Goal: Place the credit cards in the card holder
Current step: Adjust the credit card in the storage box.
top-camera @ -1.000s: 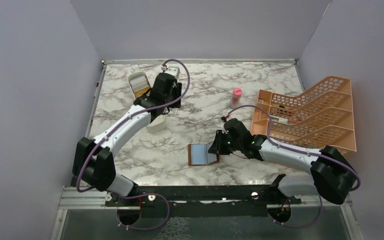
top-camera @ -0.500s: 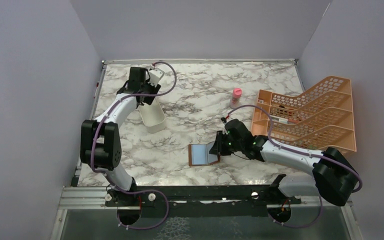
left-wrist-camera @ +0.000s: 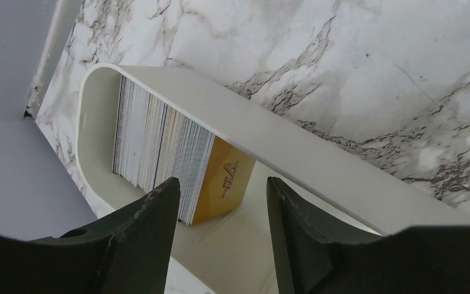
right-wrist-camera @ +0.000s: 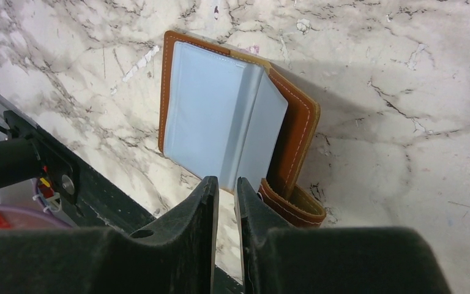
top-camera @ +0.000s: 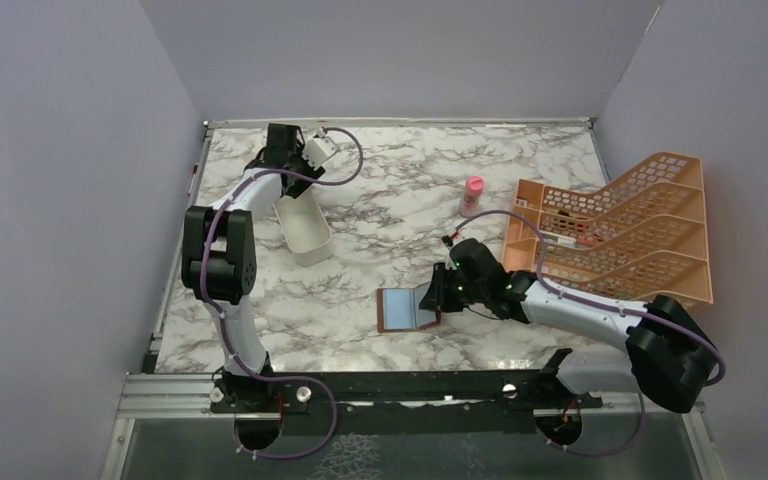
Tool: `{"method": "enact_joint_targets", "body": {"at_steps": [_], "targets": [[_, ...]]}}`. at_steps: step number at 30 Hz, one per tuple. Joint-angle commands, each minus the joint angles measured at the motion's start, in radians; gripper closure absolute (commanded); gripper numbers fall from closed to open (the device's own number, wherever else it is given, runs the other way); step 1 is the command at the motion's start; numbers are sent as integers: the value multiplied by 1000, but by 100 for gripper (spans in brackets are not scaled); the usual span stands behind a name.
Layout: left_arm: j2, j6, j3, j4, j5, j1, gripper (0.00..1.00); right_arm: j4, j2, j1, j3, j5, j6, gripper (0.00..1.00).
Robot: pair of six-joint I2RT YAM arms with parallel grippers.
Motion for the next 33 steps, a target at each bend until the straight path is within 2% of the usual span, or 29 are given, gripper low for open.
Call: {"method": "enact_joint_targets", "body": {"at_steps": [1, 14, 19, 24, 29, 33], "targets": [[22, 103, -3, 56, 5, 29, 43, -39, -27, 4, 26, -14, -9, 77], [109, 220, -24, 159, -51, 29, 43, -56, -31, 4, 44, 0, -1, 77], [95, 232, -31, 200, -39, 28, 54, -65, -32, 4, 49, -3, -4, 77], [87, 249, -37, 237, -70, 29, 71, -81, -62, 4, 46, 2, -3, 77], [64, 259, -33, 235, -64, 27, 73, -92, -80, 4, 49, 6, -6, 76], [54, 268, -13, 202, -61, 27, 82, -87, -93, 4, 38, 8, -5, 76]]}}
